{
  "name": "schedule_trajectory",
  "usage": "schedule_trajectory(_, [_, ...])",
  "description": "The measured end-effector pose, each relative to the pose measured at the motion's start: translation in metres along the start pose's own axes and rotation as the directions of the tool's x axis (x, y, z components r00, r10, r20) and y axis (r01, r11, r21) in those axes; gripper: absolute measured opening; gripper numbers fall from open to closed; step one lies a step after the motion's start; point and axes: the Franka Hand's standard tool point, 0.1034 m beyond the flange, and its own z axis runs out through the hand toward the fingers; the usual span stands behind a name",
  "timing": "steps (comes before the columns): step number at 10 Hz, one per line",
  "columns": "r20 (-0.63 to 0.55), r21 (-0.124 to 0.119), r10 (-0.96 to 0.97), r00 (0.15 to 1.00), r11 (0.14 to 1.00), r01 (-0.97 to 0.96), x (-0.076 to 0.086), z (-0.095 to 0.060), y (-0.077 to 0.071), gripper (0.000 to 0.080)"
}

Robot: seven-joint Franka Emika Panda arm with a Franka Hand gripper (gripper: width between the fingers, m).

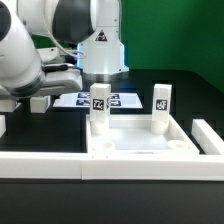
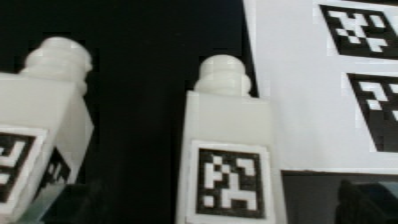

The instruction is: Assemble square table

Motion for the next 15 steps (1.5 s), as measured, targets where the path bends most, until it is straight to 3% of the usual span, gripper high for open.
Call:
schedule_trajectory(4, [0.002,-0.007,-0.022,1.0,1.0,0.022,0.0014,-0.0005,-0.0034,0.0626])
schedule_trajectory(5, [0.002,-0.008,-0.025,1.0,1.0,0.025,0.0016,-0.0006,-0.0039,0.0427])
schedule_trajectory(6, [0.003,-0.01,-0.027,1.0,1.0,0.027,0.0016,-0.0009,-0.0046,0.029])
schedule_trajectory(15, [0.007,-0.011,-0.086,0.996,0.996,0.086,0.001,-0.0012,-0.0066,0.0291])
